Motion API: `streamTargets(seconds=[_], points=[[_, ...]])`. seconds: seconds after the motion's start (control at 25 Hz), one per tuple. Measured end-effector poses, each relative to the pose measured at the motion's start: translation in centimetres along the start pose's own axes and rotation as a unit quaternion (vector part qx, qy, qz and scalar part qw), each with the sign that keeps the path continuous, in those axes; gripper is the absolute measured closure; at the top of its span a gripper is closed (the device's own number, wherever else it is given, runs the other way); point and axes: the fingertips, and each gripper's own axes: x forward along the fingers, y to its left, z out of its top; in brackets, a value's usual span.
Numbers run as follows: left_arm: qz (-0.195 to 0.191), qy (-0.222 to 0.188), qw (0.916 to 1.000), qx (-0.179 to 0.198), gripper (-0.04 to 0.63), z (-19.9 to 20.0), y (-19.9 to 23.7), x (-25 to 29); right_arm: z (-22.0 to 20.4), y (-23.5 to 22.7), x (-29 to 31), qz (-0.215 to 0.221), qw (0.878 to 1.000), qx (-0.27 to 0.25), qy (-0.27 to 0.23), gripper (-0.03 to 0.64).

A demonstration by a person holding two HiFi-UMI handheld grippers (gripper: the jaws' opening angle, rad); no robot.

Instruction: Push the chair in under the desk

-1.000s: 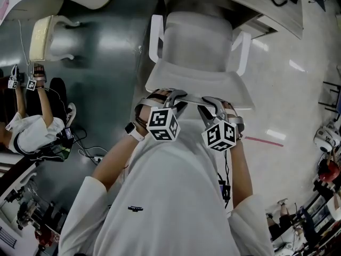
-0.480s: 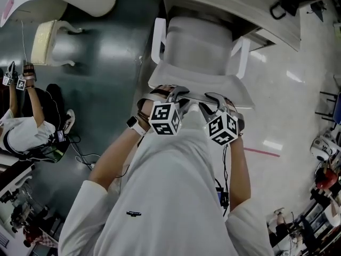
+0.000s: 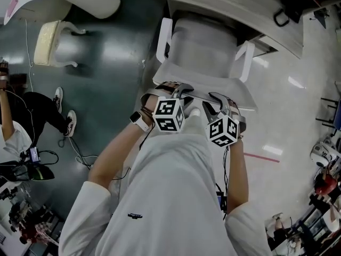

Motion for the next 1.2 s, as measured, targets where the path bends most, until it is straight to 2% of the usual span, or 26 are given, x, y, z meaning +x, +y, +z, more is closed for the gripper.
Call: streamTargets(seconds=[0.12, 0.44, 0.84, 1.2], points=[[0.009, -0.002, 0.9999, 0.007, 0.471, -0.2, 1.1, 0.0, 0.5, -0.7, 0.5, -0.006, 1.000, -0.007, -0.001, 0.470], [-0.004, 0.005, 0.9998, -0.020, 0.451, -0.8, 4.7, 0.8, 1.4, -3.2, 2.3, -0.036, 0.999, -0.033, -0.006, 0.486], [-0.002, 0.006, 0.9997, -0.023, 0.453, 0.1, 6.9, 1.3, 1.5, -5.6, 2.6, -0.039, 0.998, -0.041, -0.006, 0.488], [0.006, 0.002, 0.9992, -0.038, 0.463, 1.8, 6.8, 2.4, -0.1, -6.9, 1.9, -0.033, 0.997, -0.069, -0.007, 0.486]])
